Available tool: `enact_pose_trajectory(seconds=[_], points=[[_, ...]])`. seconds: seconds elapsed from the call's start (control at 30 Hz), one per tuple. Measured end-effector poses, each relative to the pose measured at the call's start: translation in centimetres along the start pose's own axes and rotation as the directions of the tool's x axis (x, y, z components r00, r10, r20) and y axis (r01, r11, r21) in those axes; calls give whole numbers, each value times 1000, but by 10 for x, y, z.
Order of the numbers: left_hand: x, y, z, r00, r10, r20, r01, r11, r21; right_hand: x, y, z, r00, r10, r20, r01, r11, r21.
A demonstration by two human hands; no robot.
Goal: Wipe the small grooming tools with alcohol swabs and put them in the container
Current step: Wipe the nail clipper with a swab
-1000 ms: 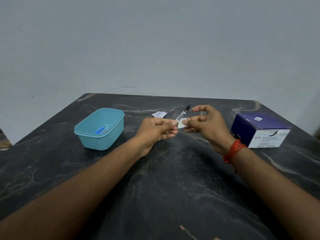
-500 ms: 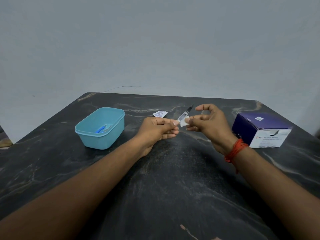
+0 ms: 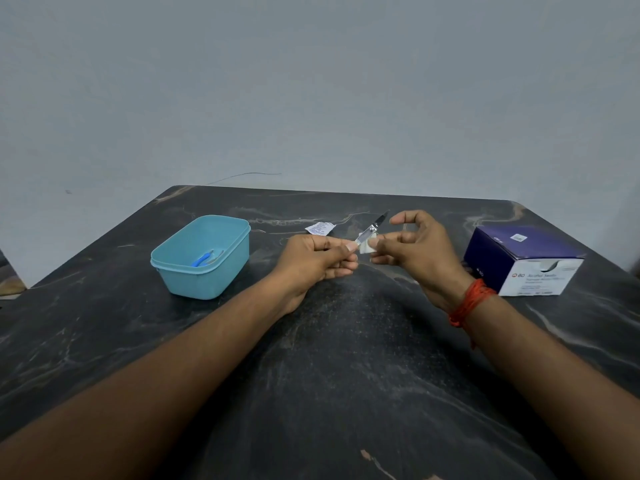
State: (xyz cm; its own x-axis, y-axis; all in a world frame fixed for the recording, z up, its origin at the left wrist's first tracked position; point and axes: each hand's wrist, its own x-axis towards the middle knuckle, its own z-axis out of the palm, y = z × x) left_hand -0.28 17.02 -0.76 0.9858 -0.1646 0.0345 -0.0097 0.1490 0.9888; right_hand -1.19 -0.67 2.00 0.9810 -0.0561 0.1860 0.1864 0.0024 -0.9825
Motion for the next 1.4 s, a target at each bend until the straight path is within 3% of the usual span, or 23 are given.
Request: enact_pose_trajectory(seconds=[0.27,0.37,0.5,0.77,1.2,1.4], points=[[3,0,0,988,11,-155,-30,992,-124,6,2,-6,1000,-18,1,18,1000,-18],[2,-3,1,992,17,-125,-27,997,-75,5,8,2,998,-41,47,40,999,7],[2,-4,3,996,26,-83,-29,999,-30,6,15,10,999,-45,-7,45,999,6],[0,-3,3,999,28,-27,-28,1000,1,11,26,8,999,48,16,-49,998,34],[0,-3,3,999,34,-22,-33,999,41,10,23,9,999,-14,32,13,999,34],[1,-4,5,999,33,1,-33,998,61,13,27,11,991,-125,-47,121,989,-83]])
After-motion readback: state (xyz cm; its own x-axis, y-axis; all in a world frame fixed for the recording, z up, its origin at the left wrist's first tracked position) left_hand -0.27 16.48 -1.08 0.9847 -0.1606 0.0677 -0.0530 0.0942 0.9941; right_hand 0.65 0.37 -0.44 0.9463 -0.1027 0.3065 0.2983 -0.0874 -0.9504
